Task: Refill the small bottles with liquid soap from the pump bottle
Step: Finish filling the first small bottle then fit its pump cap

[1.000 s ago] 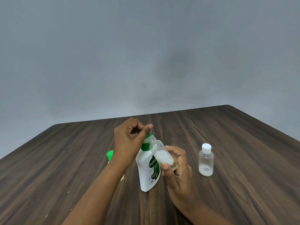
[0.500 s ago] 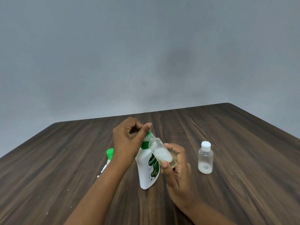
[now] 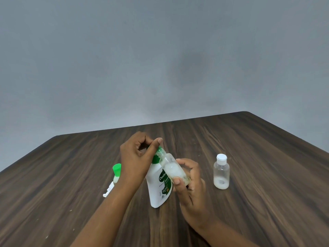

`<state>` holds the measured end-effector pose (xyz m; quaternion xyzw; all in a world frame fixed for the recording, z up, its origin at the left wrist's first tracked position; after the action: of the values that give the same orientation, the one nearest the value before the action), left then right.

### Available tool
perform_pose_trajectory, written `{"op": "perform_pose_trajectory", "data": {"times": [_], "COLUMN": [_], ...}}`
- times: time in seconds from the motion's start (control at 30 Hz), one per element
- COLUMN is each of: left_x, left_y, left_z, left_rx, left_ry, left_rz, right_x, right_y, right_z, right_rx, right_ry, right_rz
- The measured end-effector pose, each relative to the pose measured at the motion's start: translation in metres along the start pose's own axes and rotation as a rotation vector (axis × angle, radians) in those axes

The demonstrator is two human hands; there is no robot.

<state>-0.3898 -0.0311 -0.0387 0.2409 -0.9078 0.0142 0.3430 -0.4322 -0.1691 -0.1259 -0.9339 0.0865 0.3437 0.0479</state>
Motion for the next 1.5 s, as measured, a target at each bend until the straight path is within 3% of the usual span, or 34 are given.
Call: {"op": "perform_pose_trajectory", "data": {"times": [0.27, 0.63, 0.9, 1.17, 1.5], "left_x": [0.014, 0.000, 0.012, 0.000, 0.015], "left_y": [0.002, 0.000, 0.002, 0.002, 0.003], "left_z": [-0.017, 0.002, -0.012, 0.001, -0.013], "left_rx": [-0.100, 0.009, -0.062, -0.009, -0.065], "left_ry": [-0.080, -0.025, -0.081, -0.007, -0.092], "left_rz": [-0.077, 0.027, -0.043, 0.027, -0.064], "right_x": [0.000, 0.001, -0.002, 0.002, -0.001], "right_y": [-0.002, -0.001, -0.002, -0.001, -0.003], "right_z": [-0.002, 0.000, -0.002, 0.001, -0.004], "right_rx": [-0.003, -0.014, -0.009, -0.021, -0.015], "right_ry": [-0.025, -0.025, -0.038, -0.022, -0.017], "right_rz": [-0.015, -0.046, -0.037, -0.031, -0.029]}}
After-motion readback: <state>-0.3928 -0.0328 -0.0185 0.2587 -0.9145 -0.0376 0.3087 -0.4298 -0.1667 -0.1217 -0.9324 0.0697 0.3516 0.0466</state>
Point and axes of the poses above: each hand's wrist, its own z-axis away from the middle knuckle, its own y-axis out of the back of the hand, x = y × z, the point moved 3 cm from there along -z, towards the middle knuckle, and after that the axes turned 5 degrees about x, right-handed, at the moved point
